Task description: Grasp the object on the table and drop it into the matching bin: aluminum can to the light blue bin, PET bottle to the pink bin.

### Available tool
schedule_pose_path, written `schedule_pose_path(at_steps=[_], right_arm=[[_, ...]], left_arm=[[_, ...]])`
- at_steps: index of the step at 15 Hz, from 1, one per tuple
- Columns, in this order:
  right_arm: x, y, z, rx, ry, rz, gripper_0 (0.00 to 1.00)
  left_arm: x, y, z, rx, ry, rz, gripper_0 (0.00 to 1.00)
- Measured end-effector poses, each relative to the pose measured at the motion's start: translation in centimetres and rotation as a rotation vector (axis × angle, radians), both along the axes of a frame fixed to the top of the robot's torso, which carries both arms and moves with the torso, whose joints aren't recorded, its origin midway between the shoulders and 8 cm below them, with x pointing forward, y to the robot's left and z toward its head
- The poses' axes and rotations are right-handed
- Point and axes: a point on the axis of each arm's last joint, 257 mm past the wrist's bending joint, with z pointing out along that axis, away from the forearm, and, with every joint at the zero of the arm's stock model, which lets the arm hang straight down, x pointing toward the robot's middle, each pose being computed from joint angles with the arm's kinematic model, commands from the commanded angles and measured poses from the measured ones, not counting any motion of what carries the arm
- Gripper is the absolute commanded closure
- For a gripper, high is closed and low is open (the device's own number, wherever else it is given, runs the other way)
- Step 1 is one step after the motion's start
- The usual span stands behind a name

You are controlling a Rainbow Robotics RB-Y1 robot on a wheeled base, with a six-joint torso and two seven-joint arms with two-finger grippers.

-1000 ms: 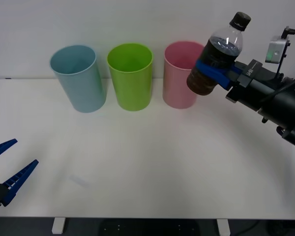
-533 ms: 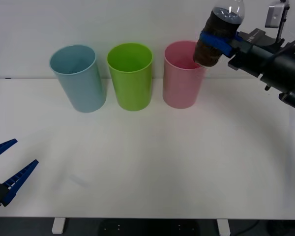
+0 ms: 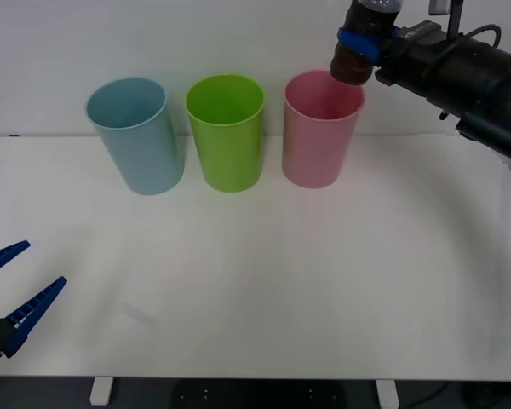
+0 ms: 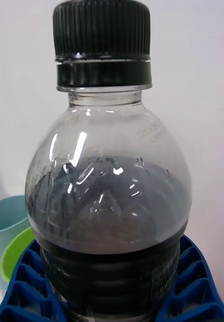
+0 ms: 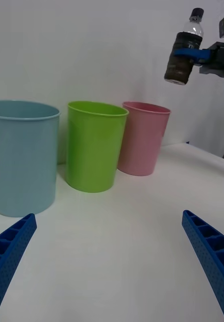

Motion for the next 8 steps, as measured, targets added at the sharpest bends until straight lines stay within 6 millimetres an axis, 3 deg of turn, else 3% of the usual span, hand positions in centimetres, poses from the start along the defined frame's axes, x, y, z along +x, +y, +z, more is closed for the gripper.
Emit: schedule_pose_path(at_steps=[8], right_arm=[[6.1,0.7,-1.4,-0.029,0.008,-0.159,0.98]], left_arm=[[0.0,0.0,0.0,0.0,0.0,0.0,0.0]])
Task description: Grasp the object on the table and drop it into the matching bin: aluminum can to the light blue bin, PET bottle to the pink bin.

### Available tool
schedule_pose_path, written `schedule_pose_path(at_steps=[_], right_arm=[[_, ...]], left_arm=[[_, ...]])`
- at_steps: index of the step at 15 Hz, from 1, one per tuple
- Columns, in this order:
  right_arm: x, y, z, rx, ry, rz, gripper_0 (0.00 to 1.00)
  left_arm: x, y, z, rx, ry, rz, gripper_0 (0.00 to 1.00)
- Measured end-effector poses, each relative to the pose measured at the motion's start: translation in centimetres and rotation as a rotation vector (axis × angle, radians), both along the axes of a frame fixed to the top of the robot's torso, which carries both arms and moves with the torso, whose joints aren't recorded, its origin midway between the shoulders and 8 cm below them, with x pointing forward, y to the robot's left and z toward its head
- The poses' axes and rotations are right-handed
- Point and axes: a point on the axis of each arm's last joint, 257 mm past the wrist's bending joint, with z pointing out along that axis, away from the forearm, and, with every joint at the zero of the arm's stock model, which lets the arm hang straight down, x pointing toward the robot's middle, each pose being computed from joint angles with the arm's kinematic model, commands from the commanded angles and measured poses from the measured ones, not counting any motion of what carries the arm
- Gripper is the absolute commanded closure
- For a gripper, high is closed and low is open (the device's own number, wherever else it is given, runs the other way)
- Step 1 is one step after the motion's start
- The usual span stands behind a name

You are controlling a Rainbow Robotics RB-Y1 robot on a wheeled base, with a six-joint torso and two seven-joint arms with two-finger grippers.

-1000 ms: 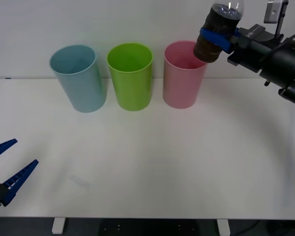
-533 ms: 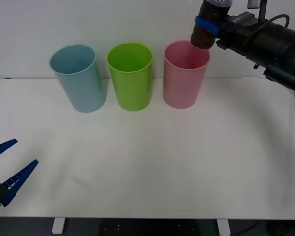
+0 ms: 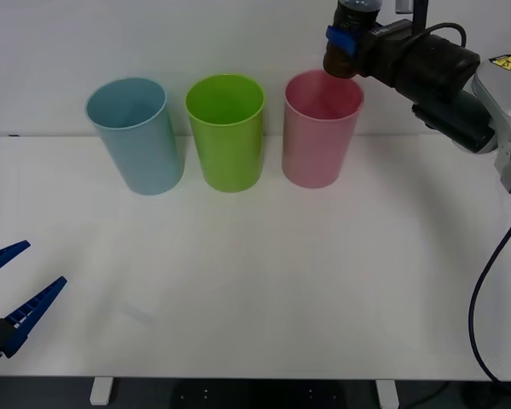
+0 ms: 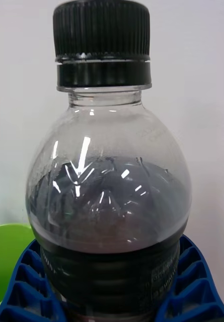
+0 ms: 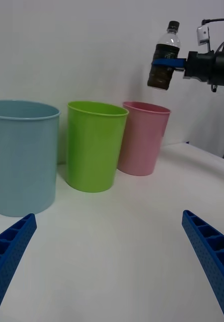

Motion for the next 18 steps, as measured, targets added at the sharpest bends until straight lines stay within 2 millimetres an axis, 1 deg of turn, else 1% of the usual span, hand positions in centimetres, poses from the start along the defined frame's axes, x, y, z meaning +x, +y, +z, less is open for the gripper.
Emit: schedule_pose_path(at_steps=[2,4,5,6,7,8,14,18], right_arm=[[0.7,0.2,-0.2,-0.002,0.001,-0.02,0.96],[0.7,0.5,-0.3,-0.005,0.0,-0.02,0.93],[0.7,0.5,-0.3,-0.006,0.0,-0.019,0.88],[0.7,0.6,-0.3,-0.008,-0.001,-0.019,0.75],[0.7,0.6,-0.3,-0.011,-0.002,-0.019,0.04],[0.7,0.6,-0.4,-0.014,-0.004,-0.019,0.0],[0.5,1.0,-0.4,-0.045,-0.02,-0.005,0.0],[-0.1,1.7,-0.3,-0.024,-0.016,0.027,0.0]], left_arm=[[0.0,0.0,0.0,0.0,0.0,0.0,0.0],[0.0,0.0,0.0,0.0,0.0,0.0,0.0],[0.0,0.0,0.0,0.0,0.0,0.0,0.0],[0.0,0.0,0.0,0.0,0.0,0.0,0.0],[0.0,0.0,0.0,0.0,0.0,0.0,0.0],[0.0,0.0,0.0,0.0,0.0,0.0,0.0],[0.0,0.0,0.0,0.0,0.0,0.0,0.0],[0.0,0.0,0.0,0.0,0.0,0.0,0.0]])
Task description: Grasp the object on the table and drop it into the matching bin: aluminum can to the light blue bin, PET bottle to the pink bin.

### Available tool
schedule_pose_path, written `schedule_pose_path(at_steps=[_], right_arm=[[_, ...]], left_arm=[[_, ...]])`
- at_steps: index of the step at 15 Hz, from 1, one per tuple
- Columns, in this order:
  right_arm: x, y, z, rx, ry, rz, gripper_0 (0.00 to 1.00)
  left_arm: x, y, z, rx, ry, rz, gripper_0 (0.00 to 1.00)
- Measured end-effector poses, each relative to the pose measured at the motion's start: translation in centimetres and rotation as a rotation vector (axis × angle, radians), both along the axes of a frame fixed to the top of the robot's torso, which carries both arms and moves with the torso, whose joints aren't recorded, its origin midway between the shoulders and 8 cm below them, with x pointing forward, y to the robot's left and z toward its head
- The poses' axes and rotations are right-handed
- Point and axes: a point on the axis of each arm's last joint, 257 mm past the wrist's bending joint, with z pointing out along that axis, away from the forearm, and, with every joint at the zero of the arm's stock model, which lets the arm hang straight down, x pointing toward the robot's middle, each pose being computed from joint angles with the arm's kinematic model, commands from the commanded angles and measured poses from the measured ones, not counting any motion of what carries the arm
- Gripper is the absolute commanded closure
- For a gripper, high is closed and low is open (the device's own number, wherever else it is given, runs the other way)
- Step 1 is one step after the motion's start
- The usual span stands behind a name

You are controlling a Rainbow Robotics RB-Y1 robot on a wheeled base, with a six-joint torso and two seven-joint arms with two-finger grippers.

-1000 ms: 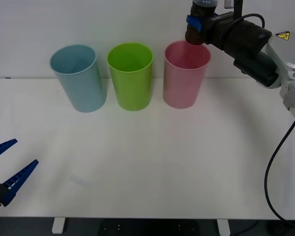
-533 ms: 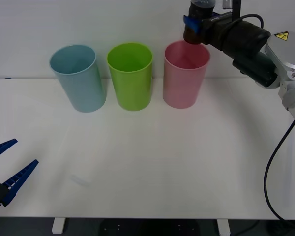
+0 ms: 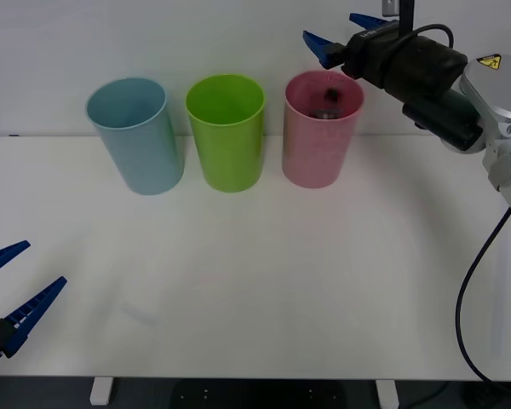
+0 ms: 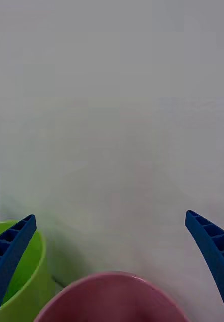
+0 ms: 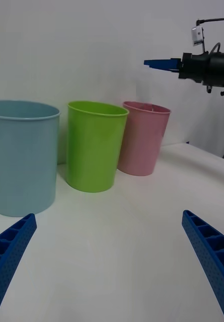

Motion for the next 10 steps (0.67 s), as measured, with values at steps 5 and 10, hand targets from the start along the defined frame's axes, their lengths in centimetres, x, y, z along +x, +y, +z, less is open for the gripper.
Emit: schedule_pose_path(at_steps=[5,10], right_arm=[[-2.6,1.1,-0.5,0.05,-0.014,0.054,0.0],[-6.8,1.8,-1.6,0.064,-0.047,0.105,0.0]], left_arm=[[0.0,0.0,0.0,0.0,0.0,0.0,0.0],[0.0,0.0,0.0,0.0,0.0,0.0,0.0]])
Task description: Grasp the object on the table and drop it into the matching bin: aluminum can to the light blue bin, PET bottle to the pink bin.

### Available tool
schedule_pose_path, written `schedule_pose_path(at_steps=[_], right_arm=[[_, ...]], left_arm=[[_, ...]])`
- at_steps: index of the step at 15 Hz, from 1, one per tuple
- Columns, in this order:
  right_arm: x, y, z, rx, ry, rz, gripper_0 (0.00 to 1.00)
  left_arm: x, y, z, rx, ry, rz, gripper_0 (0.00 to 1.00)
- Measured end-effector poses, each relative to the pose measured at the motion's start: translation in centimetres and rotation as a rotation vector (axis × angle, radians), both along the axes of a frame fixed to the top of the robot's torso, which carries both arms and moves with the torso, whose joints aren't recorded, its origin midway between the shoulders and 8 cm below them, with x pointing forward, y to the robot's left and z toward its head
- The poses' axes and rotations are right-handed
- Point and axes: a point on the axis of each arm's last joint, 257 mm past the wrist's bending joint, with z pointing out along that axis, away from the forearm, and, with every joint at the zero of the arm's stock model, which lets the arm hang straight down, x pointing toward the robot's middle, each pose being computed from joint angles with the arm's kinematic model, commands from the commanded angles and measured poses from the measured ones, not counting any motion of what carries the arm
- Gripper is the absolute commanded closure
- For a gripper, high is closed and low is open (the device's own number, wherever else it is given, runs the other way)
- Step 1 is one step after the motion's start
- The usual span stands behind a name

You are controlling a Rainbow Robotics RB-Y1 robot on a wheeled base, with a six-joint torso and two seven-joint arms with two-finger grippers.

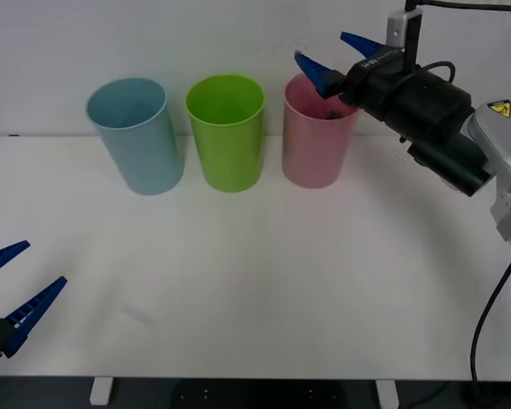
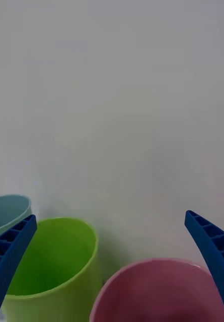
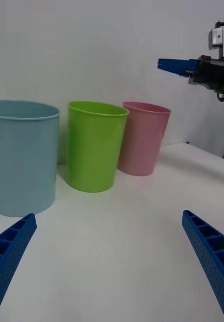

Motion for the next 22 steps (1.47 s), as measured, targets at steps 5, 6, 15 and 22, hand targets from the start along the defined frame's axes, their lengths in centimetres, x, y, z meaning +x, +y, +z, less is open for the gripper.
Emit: schedule_pose_path(at_steps=[5,6,15,22], right_arm=[[-4.4,-0.5,-2.3,-0.006,-0.004,0.034,0.0],[-5.4,-0.6,-2.6,-0.007,-0.005,0.042,0.0],[-13.8,-1.8,-6.6,-0.051,0.016,0.175,0.0],[-18.1,-4.4,-11.1,-0.184,-0.012,0.228,0.0]], left_arm=[[0.0,0.0,0.0,0.0,0.0,0.0,0.0],[0.0,0.0,0.0,0.0,0.0,0.0,0.0],[0.0,0.0,0.0,0.0,0.0,0.0,0.0],[0.0,0.0,0.0,0.0,0.0,0.0,0.0]])
